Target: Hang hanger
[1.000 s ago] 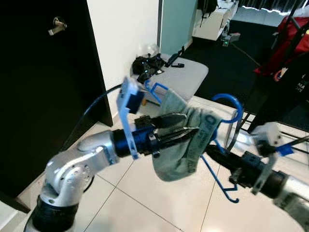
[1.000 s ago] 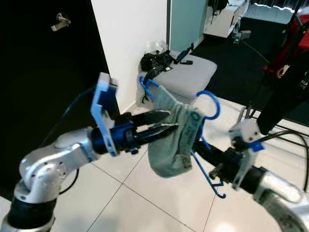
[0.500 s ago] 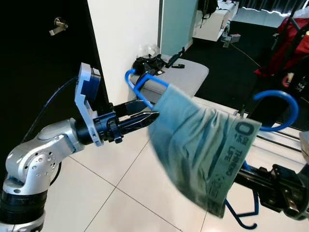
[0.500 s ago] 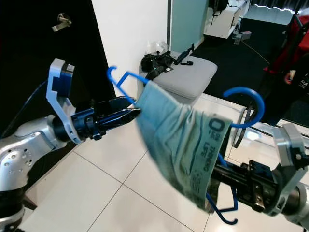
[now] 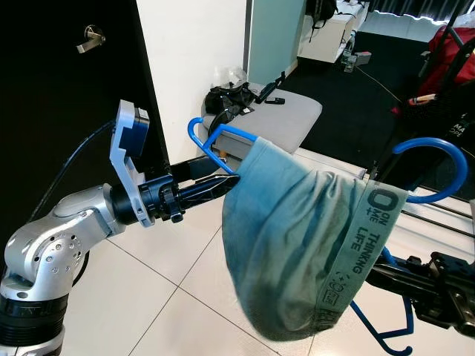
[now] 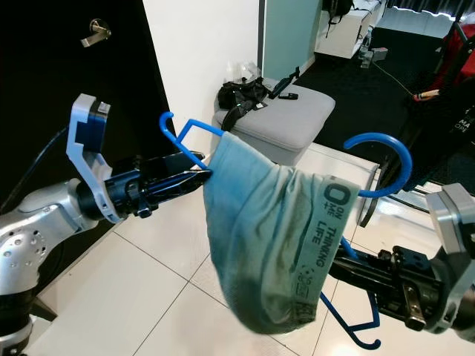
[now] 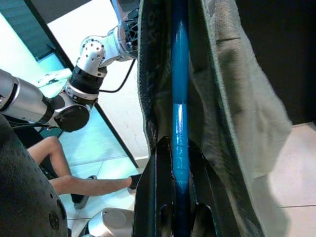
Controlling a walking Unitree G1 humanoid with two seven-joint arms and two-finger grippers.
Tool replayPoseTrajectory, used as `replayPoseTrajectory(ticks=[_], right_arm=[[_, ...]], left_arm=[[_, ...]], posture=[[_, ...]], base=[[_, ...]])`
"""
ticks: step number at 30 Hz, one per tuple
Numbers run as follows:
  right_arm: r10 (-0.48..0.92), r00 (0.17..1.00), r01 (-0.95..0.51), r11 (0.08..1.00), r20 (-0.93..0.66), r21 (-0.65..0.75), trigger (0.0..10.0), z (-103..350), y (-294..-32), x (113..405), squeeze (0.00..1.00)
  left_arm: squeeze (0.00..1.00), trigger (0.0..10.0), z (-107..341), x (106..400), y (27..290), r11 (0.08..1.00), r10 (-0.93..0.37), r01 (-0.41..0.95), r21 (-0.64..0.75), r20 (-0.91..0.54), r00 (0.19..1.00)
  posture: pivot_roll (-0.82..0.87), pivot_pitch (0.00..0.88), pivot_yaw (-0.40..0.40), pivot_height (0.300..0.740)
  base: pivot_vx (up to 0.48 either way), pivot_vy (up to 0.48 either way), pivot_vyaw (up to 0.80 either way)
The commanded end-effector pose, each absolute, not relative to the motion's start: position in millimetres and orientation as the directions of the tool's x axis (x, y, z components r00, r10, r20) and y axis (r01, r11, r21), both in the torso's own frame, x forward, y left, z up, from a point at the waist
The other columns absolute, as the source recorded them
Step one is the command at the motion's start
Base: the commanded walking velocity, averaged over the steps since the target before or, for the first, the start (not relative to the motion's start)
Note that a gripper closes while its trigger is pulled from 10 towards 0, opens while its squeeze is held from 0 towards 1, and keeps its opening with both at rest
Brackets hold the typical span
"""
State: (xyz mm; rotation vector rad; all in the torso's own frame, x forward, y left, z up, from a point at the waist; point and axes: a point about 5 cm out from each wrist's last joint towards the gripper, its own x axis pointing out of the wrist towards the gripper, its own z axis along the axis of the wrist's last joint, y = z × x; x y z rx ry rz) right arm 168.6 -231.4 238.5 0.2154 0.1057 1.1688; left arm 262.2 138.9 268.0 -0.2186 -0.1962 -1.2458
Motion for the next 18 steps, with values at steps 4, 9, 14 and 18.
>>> replayPoseTrajectory(ticks=[4, 9, 14, 18], right_arm=[[0.922, 0.387, -0.901, 0.372, 0.027, 0.225, 10.0, 239.6, -231.3, 169.6, 0.00], [0.911, 0.408, -0.898, 0.386, 0.067, 0.211, 10.0, 246.7, -234.4, 173.3, 0.00], [0.911, 0.404, -0.902, 0.382, 0.082, 0.201, 10.0, 251.5, -235.2, 173.2, 0.00], [0.913, 0.399, -0.905, 0.377, 0.081, 0.198, 10.0, 252.1, -233.9, 173.2, 0.00]], left_arm=[[0.00, 10.0, 263.7, 253.3, 131.6, 0.222, -0.933, 0.972, -0.071, 0.273, 0.233], [0.00, 10.0, 254.0, 237.6, 126.4, 0.100, -0.969, 0.993, -0.063, 0.220, 0.112], [0.00, 10.0, 246.7, 232.5, 123.0, 0.068, -0.980, 0.996, -0.053, 0.186, 0.077], [0.00, 10.0, 246.6, 234.7, 120.6, 0.083, -0.977, 0.995, -0.048, 0.194, 0.091]], posture=[[-0.07, 0.102, 0.007, 0.740], [-0.07, 0.100, 0.008, 0.740], [-0.08, 0.097, 0.008, 0.740], [-0.08, 0.094, 0.008, 0.740]], base=[[0.000, 0.000, 0.00], [0.000, 0.000, 0.00], [0.000, 0.000, 0.00], [0.000, 0.000, 0.00]])
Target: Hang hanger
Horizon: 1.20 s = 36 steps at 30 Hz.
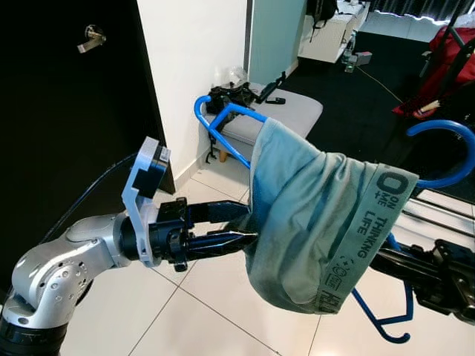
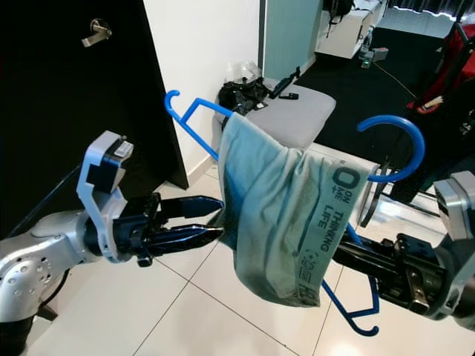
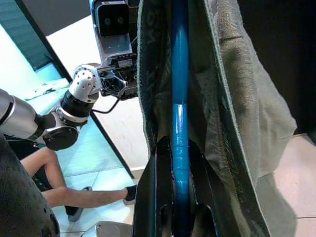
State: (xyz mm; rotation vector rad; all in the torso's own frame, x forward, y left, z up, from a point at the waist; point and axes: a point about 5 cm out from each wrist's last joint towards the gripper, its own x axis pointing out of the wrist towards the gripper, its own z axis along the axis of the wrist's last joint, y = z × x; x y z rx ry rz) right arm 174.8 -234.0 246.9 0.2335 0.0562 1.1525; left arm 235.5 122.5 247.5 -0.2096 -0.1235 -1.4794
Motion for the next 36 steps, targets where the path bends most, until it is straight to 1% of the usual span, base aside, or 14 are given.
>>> replayPoseTrajectory(ticks=[1, 3, 6, 10, 11, 12, 14, 19, 21, 23, 30, 31, 35, 36], right_arm=[[0.913, 0.399, -0.905, 0.377, 0.081, 0.198, 10.0, 252.1, -233.9, 173.2, 0.00], [0.916, 0.393, -0.907, 0.372, 0.079, 0.195, 10.0, 252.6, -232.2, 173.6, 0.00], [0.916, 0.393, -0.907, 0.372, 0.079, 0.195, 10.0, 252.6, -232.2, 173.6, 0.00], [0.919, 0.388, -0.909, 0.368, 0.073, 0.196, 10.0, 252.1, -230.4, 174.2, 0.00], [0.920, 0.386, -0.909, 0.367, 0.070, 0.196, 10.0, 251.7, -229.6, 174.3, 0.00], [0.920, 0.386, -0.909, 0.367, 0.070, 0.196, 10.0, 251.7, -229.6, 174.3, 0.00], [0.921, 0.383, -0.911, 0.363, 0.071, 0.198, 10.0, 251.9, -227.9, 174.3, 0.00], [0.922, 0.380, -0.912, 0.361, 0.072, 0.197, 10.0, 252.4, -226.8, 174.2, 0.00], [0.922, 0.380, -0.912, 0.360, 0.071, 0.195, 10.0, 252.7, -226.4, 174.3, 0.00], [0.922, 0.380, -0.912, 0.360, 0.071, 0.195, 10.0, 252.7, -226.4, 174.3, 0.00], [0.922, 0.382, -0.912, 0.363, 0.069, 0.194, 10.0, 252.8, -226.4, 174.7, 0.00], [0.921, 0.384, -0.911, 0.366, 0.067, 0.192, 10.0, 252.7, -226.4, 175.1, 0.00], [0.920, 0.385, -0.910, 0.367, 0.066, 0.191, 10.0, 252.6, -226.4, 175.2, 0.00], [0.920, 0.386, -0.910, 0.368, 0.066, 0.191, 10.0, 252.7, -226.3, 175.3, 0.00]], left_arm=[[0.00, 10.0, 246.6, 234.7, 120.6, 0.083, -0.977, 0.995, -0.048, 0.194, 0.091], [0.00, 10.0, 248.9, 238.2, 117.6, 0.108, -0.968, 0.993, -0.043, 0.223, 0.114], [0.00, 10.0, 248.9, 238.2, 117.6, 0.108, -0.968, 0.993, -0.043, 0.223, 0.114], [0.00, 10.0, 251.7, 241.9, 115.6, 0.137, -0.957, 0.990, -0.040, 0.253, 0.143], [0.00, 10.0, 252.9, 245.3, 115.0, 0.166, -0.950, 0.985, -0.038, 0.264, 0.170], [0.00, 10.0, 252.9, 245.3, 115.0, 0.166, -0.950, 0.985, -0.038, 0.264, 0.170], [0.00, 10.0, 253.0, 251.0, 114.6, 0.212, -0.940, 0.977, -0.028, 0.266, 0.212], [0.00, 10.0, 253.3, 254.9, 115.0, 0.242, -0.933, 0.970, -0.023, 0.269, 0.239], [0.00, 10.0, 252.7, 258.4, 116.0, 0.270, -0.928, 0.963, -0.017, 0.262, 0.265], [0.00, 10.0, 252.7, 258.4, 116.0, 0.270, -0.928, 0.963, -0.017, 0.262, 0.265], [0.00, 10.0, 249.8, 263.0, 118.5, 0.310, -0.921, 0.951, -0.008, 0.244, 0.303], [0.00, 4.4, 251.0, 264.5, 121.8, 0.321, -0.914, 0.947, -0.016, 0.256, 0.314], [0.00, 4.4, 251.7, 264.9, 123.0, 0.323, -0.912, 0.946, -0.019, 0.262, 0.316], [0.00, 0.0, 252.6, 265.3, 124.2, 0.323, -0.910, 0.946, -0.022, 0.269, 0.316]], posture=[[-0.08, 0.094, 0.008, 0.740], [-0.08, 0.094, 0.007, 0.740], [-0.08, 0.094, 0.007, 0.740], [-0.08, 0.095, 0.006, 0.740], [-0.08, 0.096, 0.005, 0.740], [-0.08, 0.096, 0.005, 0.740], [-0.08, 0.097, 0.007, 0.740], [-0.08, 0.098, 0.007, 0.740], [-0.08, 0.098, 0.007, 0.740], [-0.08, 0.098, 0.007, 0.740], [-0.08, 0.099, 0.007, 0.740], [-0.08, 0.098, 0.006, 0.740], [-0.08, 0.098, 0.006, 0.740], [-0.08, 0.099, 0.005, 0.740]], base=[[0.000, 0.000, 0.00], [0.000, 0.000, 0.00], [0.000, 0.000, 0.00], [0.000, 0.000, 0.00], [0.000, 0.000, 0.00], [0.000, 0.000, 0.00], [0.000, 0.000, 0.00], [0.000, 0.000, 0.00], [0.000, 0.000, 0.00], [0.000, 0.000, 0.00], [0.000, 0.000, 0.00], [0.000, 0.000, 0.00], [0.000, 0.000, 0.00], [0.000, 0.000, 0.00]])
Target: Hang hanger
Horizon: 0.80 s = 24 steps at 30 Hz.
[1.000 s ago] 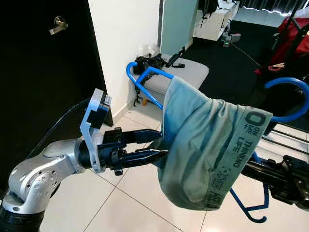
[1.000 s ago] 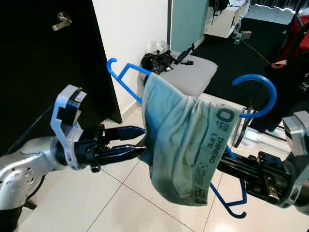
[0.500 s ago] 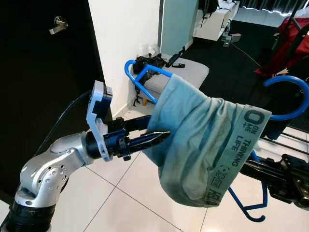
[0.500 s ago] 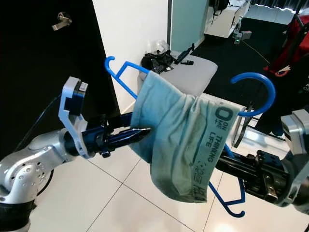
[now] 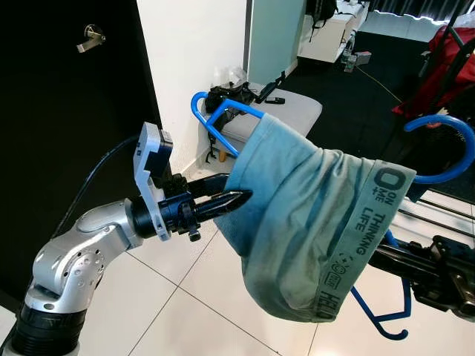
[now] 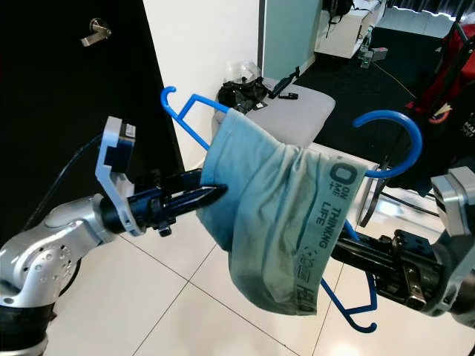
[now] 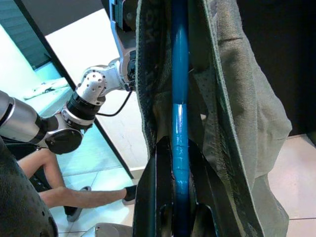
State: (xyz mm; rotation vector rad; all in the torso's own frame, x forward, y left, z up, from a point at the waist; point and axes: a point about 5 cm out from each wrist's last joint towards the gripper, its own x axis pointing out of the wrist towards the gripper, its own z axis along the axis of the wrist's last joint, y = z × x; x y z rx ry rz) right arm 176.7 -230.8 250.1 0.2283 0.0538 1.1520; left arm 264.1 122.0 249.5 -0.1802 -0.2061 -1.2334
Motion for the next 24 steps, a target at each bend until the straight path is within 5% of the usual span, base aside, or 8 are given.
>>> replayPoseTrajectory(ticks=[1, 24], right_arm=[[0.920, 0.387, -0.910, 0.369, 0.064, 0.191, 10.0, 252.6, -226.2, 175.3, 0.00], [0.882, 0.467, -0.852, 0.469, -0.069, 0.231, 10.0, 227.1, -231.2, 175.3, 0.00]], left_arm=[[0.00, 0.0, 255.8, 266.7, 127.0, 0.330, -0.903, 0.944, -0.020, 0.283, 0.322], [0.00, 0.0, 304.9, 265.7, 158.1, 0.334, -0.837, 0.942, 0.019, 0.466, 0.287]], posture=[[-0.08, 0.099, 0.006, 0.740], [-0.07, 0.103, 0.010, 0.740]], base=[[0.000, 0.000, 0.00], [0.000, 0.000, 0.00]])
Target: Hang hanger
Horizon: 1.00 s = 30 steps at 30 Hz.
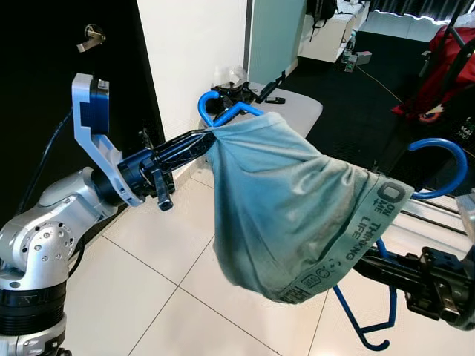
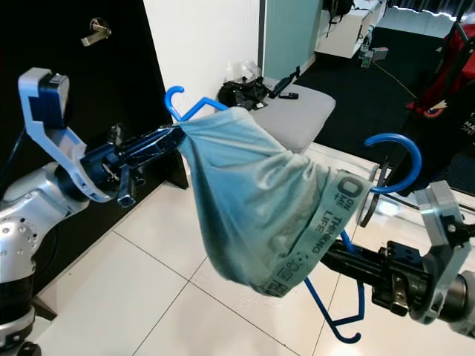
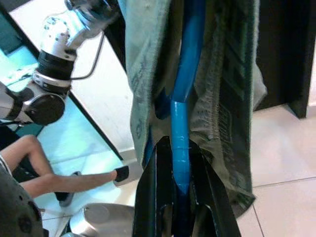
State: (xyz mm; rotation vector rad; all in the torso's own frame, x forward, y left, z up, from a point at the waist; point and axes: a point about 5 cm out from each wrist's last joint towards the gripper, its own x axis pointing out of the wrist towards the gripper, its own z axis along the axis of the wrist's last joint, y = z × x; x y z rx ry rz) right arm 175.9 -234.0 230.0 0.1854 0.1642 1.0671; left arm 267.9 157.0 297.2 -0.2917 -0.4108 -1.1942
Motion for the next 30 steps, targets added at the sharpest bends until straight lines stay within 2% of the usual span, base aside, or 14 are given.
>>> replayPoseTrajectory(ticks=[1, 8, 16, 23, 24, 26, 28, 30], right_arm=[[0.882, 0.467, -0.852, 0.469, -0.069, 0.231, 10.0, 227.1, -231.2, 175.3, 0.00], [0.872, 0.472, -0.835, 0.489, -0.126, 0.255, 10.0, 213.7, -228.4, 172.0, 0.00], [0.851, 0.510, -0.817, 0.525, -0.126, 0.237, 10.0, 209.6, -226.9, 177.5, 0.00], [0.840, 0.523, -0.809, 0.543, -0.145, 0.225, 10.0, 207.6, -229.1, 179.2, 0.00], [0.832, 0.533, -0.803, 0.555, -0.156, 0.217, 10.0, 206.8, -231.2, 178.9, 0.00], [0.832, 0.533, -0.803, 0.555, -0.156, 0.217, 10.0, 206.8, -231.2, 178.9, 0.00], [0.820, 0.554, -0.796, 0.572, -0.145, 0.198, 10.0, 208.6, -233.1, 180.2, 0.00], [0.815, 0.562, -0.793, 0.580, -0.140, 0.189, 10.0, 209.3, -233.7, 181.3, 0.00]], left_arm=[[0.00, 0.0, 304.9, 265.7, 158.1, 0.334, -0.837, 0.942, 0.019, 0.466, 0.287], [0.00, 0.0, 316.3, 268.5, 165.0, 0.354, -0.796, 0.935, 0.003, 0.526, 0.299], [0.00, 0.0, 304.9, 267.1, 157.6, 0.317, -0.835, 0.948, -0.014, 0.470, 0.286], [0.00, 0.0, 300.4, 268.5, 156.2, 0.334, -0.828, 0.942, -0.031, 0.469, 0.309], [0.00, 0.0, 302.3, 277.4, 163.1, 0.403, -0.789, 0.913, -0.055, 0.485, 0.378], [0.00, 0.0, 302.3, 277.4, 163.1, 0.403, -0.789, 0.913, -0.055, 0.485, 0.378], [0.00, 0.0, 302.9, 286.0, 170.6, 0.471, -0.754, 0.879, -0.077, 0.481, 0.447], [0.00, 0.2, 301.4, 288.6, 172.2, 0.492, -0.747, 0.867, -0.085, 0.469, 0.470]], posture=[[-0.07, 0.103, 0.010, 0.740], [-0.07, 0.104, 0.011, 0.740], [-0.08, 0.103, 0.009, 0.740], [-0.08, 0.102, 0.008, 0.740], [-0.08, 0.100, 0.011, 0.740], [-0.08, 0.100, 0.011, 0.740], [-0.08, 0.100, 0.012, 0.740], [-0.07, 0.100, 0.011, 0.740]], base=[[0.000, 0.000, 0.00], [0.000, 0.000, 0.00], [0.000, 0.000, 0.00], [0.000, 0.000, 0.00], [0.000, 0.000, 0.00], [0.000, 0.000, 0.00], [0.000, 0.000, 0.00], [0.000, 0.000, 0.00]])
